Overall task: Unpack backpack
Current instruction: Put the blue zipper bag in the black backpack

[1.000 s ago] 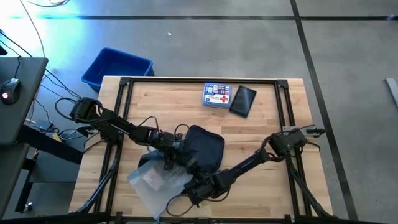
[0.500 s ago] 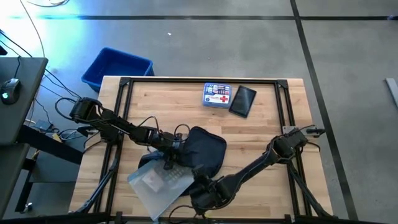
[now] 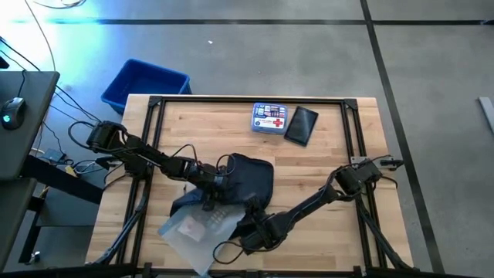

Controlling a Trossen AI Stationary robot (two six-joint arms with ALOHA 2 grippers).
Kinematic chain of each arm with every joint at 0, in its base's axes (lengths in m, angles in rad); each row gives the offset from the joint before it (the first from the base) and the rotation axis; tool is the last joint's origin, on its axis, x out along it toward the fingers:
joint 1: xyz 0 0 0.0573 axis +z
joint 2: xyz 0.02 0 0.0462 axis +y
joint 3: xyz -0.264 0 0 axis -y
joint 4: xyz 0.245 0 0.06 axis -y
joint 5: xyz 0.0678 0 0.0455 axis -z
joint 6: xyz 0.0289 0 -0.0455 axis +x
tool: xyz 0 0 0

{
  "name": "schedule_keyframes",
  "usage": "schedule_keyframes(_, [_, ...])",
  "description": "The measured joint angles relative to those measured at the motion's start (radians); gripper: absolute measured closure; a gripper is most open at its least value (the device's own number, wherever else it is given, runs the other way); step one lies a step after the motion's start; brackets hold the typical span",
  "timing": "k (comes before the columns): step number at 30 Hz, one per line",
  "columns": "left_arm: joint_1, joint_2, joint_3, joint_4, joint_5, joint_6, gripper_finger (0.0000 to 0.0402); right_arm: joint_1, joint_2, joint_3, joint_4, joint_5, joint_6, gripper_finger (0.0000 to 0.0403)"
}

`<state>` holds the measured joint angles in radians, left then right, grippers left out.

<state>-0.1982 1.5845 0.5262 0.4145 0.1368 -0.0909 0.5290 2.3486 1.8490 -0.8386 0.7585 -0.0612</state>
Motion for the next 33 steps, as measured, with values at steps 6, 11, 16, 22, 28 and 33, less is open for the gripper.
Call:
schedule_keyframes(6, [-0.004, 0.001, 0.0, 0.03, 0.005, 0.01, 0.0319, -0.008, 0.002, -0.001, 0.249, -0.004, -0.156, 0.0402])
schedule_keyframes(11, [-0.016, 0.001, 0.0, 0.067, 0.009, 0.018, 0.0319, -0.039, 0.027, 0.0, 0.299, -0.017, -0.186, 0.0403])
schedule_keyframes(16, [-0.019, 0.001, 0.0, 0.075, 0.052, 0.021, 0.0319, -0.067, 0.04, -0.049, 0.302, 0.004, -0.179, 0.0403])
schedule_keyframes(22, [-0.017, 0.0, 0.0, 0.079, 0.083, 0.007, 0.0319, -0.084, 0.033, -0.121, 0.275, 0.077, -0.138, 0.0403])
schedule_keyframes(28, [-0.018, -0.006, 0.001, 0.079, 0.087, 0.003, 0.0319, -0.076, 0.025, -0.127, 0.177, 0.226, -0.063, 0.0401])
schedule_keyframes(33, [-0.018, -0.006, 0.001, 0.071, 0.1, -0.011, 0.0319, -0.068, -0.007, -0.13, 0.086, 0.236, 0.035, 0.0363])
